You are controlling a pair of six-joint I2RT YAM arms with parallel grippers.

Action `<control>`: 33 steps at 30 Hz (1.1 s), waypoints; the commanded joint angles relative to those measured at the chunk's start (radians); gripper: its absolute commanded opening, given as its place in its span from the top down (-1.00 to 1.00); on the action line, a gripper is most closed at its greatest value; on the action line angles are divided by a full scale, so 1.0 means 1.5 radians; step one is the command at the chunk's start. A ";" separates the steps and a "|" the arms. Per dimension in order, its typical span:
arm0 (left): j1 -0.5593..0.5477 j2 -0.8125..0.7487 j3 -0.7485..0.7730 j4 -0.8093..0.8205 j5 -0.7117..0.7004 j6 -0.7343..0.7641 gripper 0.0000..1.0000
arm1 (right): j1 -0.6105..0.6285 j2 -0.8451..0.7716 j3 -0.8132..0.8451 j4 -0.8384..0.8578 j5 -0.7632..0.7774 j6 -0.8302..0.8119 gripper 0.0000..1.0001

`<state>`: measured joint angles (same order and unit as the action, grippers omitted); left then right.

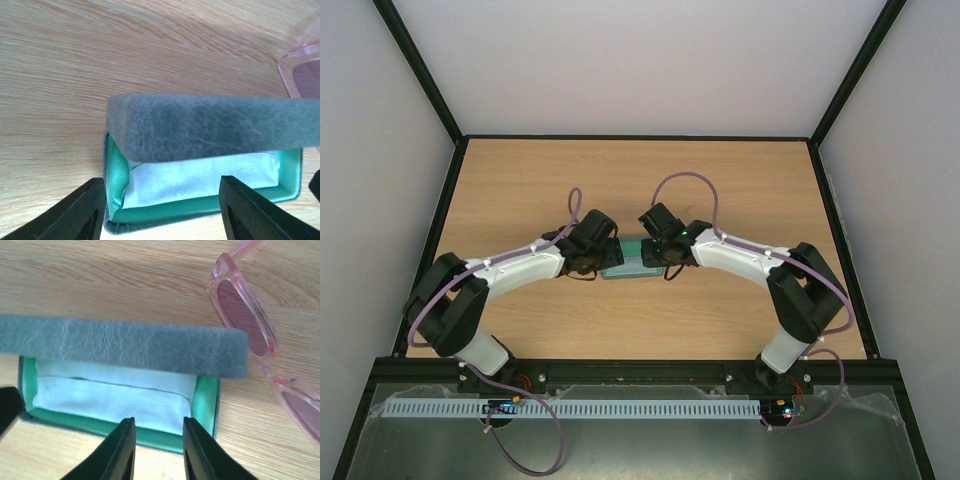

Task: Organize the sunglasses
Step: Place the glasses cleaning cloth in the sunglasses case, then pick up the sunglasses from the center of the board.

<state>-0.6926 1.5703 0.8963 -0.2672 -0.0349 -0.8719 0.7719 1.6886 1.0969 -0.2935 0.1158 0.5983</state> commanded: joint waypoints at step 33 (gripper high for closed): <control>-0.028 -0.527 -0.234 -0.099 0.088 -0.056 -0.98 | -0.372 -0.080 -0.078 -0.091 -0.065 0.015 -0.84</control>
<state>-0.7265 0.8185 0.5426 -0.3939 0.0910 -0.9363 0.2161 1.5154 0.9543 -0.4404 0.0490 0.5915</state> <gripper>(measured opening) 0.993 0.927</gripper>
